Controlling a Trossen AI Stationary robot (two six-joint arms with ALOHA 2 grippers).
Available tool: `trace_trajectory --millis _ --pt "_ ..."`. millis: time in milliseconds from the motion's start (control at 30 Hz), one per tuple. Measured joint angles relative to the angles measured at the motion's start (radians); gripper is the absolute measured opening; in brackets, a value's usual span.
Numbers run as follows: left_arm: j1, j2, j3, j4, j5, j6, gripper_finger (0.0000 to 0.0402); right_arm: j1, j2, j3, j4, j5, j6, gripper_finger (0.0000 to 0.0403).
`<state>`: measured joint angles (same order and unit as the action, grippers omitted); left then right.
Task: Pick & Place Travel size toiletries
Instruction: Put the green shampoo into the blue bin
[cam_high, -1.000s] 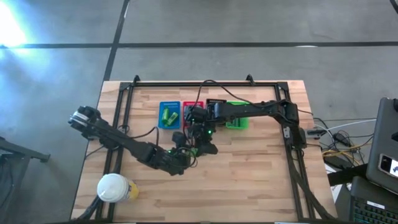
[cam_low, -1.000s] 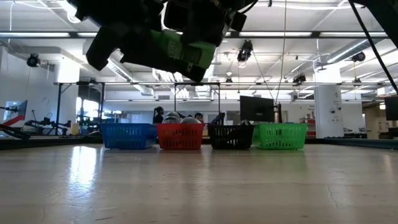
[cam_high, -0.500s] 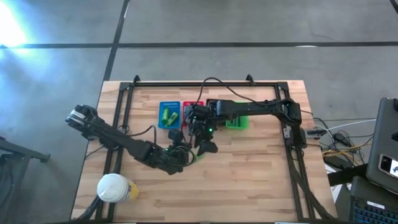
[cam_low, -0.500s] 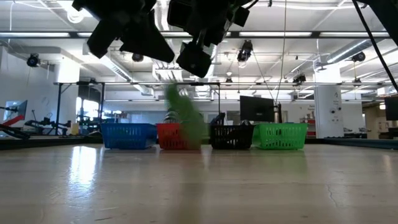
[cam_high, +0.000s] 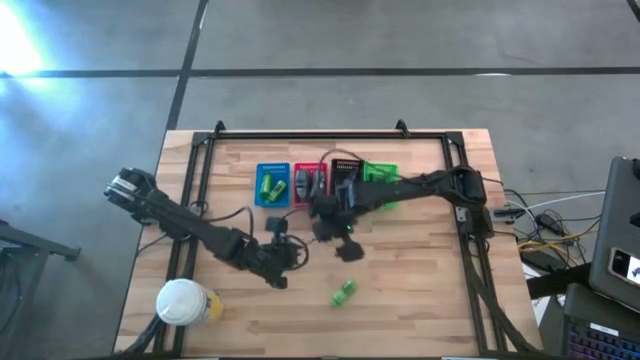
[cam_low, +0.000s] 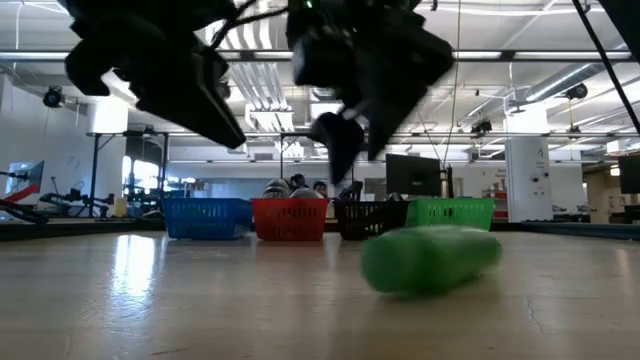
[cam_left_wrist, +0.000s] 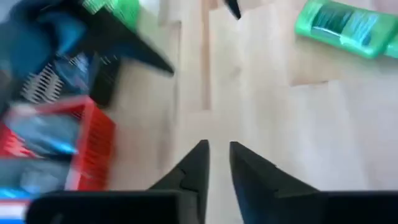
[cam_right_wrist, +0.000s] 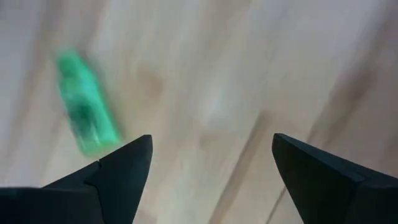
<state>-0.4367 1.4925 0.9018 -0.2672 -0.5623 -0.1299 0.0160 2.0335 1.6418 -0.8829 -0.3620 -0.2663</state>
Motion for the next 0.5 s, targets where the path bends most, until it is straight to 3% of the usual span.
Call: trace_trajectory --millis 233,500 --pt "-0.058 -0.004 -0.026 0.007 0.002 -0.210 0.0133 0.085 -0.030 -0.202 0.007 0.025 -0.036 0.0336" --pt "-0.066 0.000 -0.040 0.010 0.022 -0.254 0.0153 0.285 -0.233 -0.409 0.120 0.092 0.056 0.0327"
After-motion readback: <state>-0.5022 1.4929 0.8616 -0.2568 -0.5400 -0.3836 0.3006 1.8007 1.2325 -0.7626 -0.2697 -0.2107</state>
